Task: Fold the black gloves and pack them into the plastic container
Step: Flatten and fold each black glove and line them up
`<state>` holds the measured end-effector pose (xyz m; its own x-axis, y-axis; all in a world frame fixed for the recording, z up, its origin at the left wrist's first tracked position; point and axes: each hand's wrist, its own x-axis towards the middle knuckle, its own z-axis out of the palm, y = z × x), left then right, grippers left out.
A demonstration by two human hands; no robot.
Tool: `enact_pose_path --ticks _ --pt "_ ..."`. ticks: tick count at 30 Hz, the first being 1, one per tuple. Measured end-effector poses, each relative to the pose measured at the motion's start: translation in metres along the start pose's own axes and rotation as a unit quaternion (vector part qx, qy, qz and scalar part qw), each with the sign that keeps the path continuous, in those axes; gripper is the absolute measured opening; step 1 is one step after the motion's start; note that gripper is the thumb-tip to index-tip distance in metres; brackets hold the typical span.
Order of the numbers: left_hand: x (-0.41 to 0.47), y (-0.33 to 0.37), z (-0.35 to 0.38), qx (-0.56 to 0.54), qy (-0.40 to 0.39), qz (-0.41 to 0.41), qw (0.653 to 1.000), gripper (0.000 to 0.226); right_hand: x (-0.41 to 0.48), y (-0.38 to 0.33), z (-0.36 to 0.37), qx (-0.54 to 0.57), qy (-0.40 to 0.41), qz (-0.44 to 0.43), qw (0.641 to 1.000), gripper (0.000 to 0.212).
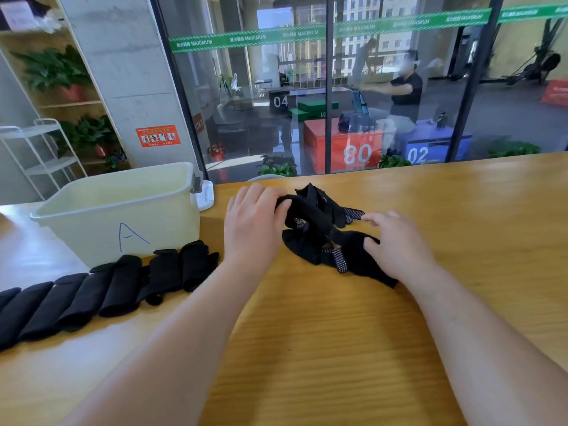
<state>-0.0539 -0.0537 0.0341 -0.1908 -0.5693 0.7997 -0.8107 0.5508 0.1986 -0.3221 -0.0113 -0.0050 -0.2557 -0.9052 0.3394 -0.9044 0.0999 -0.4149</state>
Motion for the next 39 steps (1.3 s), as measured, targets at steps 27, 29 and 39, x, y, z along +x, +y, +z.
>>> enact_pose_path --ticks 27,29,39 --pt "-0.09 -0.034 -0.039 -0.075 -0.268 0.036 0.96 0.025 0.003 -0.029 0.04 -0.117 -0.012 -0.028 0.993 0.052" --pt "-0.09 -0.037 -0.037 -0.069 -0.272 0.041 0.959 0.028 0.004 -0.03 0.038 -0.089 0.025 -0.054 0.994 0.048" --pt "-0.085 -0.043 -0.032 -0.035 -0.301 0.046 0.952 0.035 -0.015 -0.038 0.0 -0.004 0.077 -0.234 0.969 0.018"
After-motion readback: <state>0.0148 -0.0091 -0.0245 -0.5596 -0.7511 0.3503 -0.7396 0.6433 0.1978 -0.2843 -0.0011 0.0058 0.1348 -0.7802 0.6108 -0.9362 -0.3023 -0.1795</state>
